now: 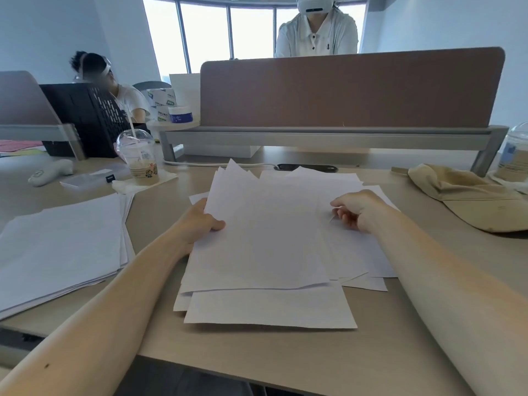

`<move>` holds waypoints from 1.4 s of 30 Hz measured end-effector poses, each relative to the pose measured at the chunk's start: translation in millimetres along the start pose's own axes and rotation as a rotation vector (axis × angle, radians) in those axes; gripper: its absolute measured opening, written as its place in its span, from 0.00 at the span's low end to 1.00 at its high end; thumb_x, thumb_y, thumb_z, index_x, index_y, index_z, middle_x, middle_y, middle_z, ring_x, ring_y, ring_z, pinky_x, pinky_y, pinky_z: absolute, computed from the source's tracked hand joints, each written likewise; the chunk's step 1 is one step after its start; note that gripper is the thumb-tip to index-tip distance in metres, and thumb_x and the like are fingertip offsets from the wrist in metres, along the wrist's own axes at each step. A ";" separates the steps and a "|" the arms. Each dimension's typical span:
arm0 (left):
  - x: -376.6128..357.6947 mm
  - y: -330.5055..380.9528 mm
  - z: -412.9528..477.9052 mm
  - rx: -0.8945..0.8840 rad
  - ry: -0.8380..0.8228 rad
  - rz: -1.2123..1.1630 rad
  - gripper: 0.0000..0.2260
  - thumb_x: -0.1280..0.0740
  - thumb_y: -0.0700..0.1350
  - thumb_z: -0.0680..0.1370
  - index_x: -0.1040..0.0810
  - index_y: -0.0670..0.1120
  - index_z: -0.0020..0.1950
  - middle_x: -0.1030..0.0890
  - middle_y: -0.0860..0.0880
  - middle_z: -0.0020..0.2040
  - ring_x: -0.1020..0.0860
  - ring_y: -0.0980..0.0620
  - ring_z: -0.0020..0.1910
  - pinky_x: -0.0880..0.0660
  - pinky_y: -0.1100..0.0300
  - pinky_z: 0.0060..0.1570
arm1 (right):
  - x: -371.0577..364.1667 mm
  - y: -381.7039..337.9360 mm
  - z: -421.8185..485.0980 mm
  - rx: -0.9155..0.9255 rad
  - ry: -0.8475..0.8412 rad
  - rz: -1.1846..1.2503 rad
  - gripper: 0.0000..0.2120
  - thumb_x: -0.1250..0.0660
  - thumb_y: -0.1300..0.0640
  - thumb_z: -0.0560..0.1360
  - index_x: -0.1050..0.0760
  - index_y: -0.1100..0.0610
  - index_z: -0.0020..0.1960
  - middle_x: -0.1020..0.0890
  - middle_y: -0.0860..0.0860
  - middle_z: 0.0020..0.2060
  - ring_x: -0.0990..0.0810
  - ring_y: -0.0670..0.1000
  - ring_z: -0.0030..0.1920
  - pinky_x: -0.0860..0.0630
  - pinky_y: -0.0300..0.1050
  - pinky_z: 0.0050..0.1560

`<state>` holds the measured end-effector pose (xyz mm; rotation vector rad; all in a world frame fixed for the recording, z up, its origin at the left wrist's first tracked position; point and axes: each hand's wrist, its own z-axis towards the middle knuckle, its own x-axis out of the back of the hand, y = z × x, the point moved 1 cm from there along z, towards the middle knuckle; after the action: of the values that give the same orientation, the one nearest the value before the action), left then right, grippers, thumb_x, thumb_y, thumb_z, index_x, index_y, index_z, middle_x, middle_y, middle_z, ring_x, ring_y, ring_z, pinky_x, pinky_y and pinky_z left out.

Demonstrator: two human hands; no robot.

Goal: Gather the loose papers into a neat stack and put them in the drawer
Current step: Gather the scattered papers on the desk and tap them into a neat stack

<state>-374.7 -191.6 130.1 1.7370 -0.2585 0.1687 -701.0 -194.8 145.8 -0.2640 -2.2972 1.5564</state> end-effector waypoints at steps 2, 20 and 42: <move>0.5 -0.3 0.8 0.001 0.004 0.003 0.23 0.35 0.32 0.78 0.32 0.49 0.70 0.19 0.49 0.52 0.19 0.47 0.46 0.23 0.57 0.35 | -0.9 -0.7 1.9 -0.005 -0.017 -0.010 0.04 0.32 0.67 0.73 0.25 0.62 0.42 0.24 0.57 0.30 0.29 0.47 0.16 0.31 0.32 0.19; 2.5 -3.3 2.1 0.018 0.037 -0.079 0.23 0.34 0.33 0.76 0.31 0.48 0.69 0.18 0.44 0.58 0.17 0.42 0.49 0.19 0.53 0.38 | -18.7 -57.9 -44.8 0.774 0.152 -0.196 0.17 0.37 0.59 0.73 0.41 0.56 0.29 0.41 0.52 0.25 0.44 0.48 0.26 0.46 0.42 0.28; 0.2 5.8 -18.7 -0.050 -0.049 -0.181 0.09 0.33 0.48 0.80 0.23 0.47 0.59 0.16 0.46 0.52 0.17 0.43 0.51 0.20 0.51 0.49 | -70.5 11.8 -75.4 0.509 -0.310 -1.218 0.29 0.44 0.38 0.78 0.39 0.53 0.74 0.31 0.55 0.70 0.31 0.59 0.68 0.34 0.55 0.67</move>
<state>-375.4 -174.1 139.1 1.7063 -0.1394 -0.0117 -607.3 -149.9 147.1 1.3056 -1.5009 1.3791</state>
